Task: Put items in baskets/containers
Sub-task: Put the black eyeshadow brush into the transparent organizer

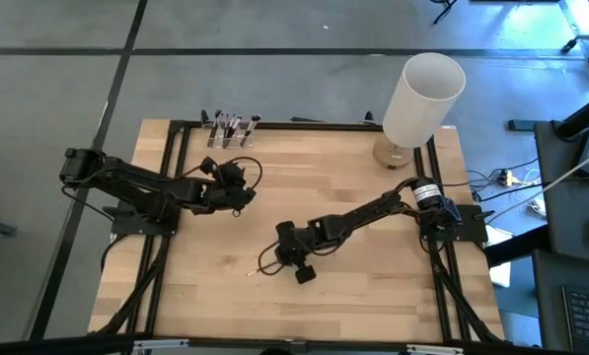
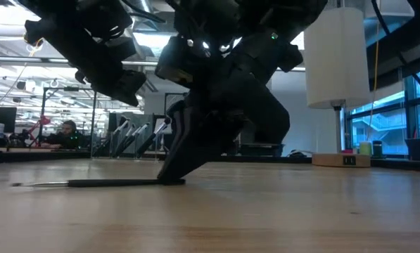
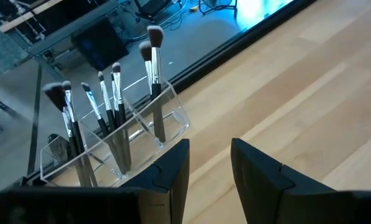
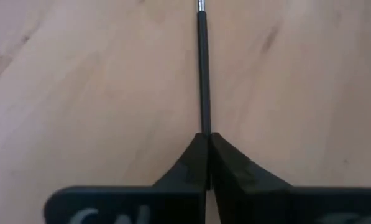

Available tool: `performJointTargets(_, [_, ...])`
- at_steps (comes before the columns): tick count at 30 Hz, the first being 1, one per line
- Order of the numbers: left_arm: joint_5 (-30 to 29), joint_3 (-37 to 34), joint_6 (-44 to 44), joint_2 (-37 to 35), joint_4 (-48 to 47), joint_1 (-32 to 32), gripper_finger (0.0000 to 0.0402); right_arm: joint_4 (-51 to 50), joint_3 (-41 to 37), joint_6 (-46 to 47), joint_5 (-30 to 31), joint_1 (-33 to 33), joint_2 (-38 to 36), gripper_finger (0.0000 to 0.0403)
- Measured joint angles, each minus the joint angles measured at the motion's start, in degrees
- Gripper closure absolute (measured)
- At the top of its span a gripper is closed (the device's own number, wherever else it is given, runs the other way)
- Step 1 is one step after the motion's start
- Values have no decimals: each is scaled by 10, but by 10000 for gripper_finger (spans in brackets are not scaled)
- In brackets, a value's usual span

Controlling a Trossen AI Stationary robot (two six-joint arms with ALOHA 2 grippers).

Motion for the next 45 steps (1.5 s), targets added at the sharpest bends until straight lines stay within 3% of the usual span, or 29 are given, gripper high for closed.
performJointTargets(12, [21, 0, 0, 0, -1, 0, 288, -23, -2, 98, 3, -20, -4, 397])
performJointTargets(20, [34, 0, -1, 0, -7, -2, 288, -138, -8, 105, 101, -23, -81, 396])
performJointTargets(29, [34, 0, -15, 0, -16, -6, 288, -200, -6, 125, 130, -21, -151, 397])
performJointTargets(36, [37, 0, -16, 0, -17, -7, 288, -197, -20, 150, 176, -21, -153, 396])
performJointTargets(42, [36, 0, -16, 0, -17, -6, 288, -147, -56, 157, 119, -45, -153, 385])
performJointTargets(45, [31, 0, -20, 0, -15, -6, 288, -99, -55, 84, 120, -67, -153, 358])
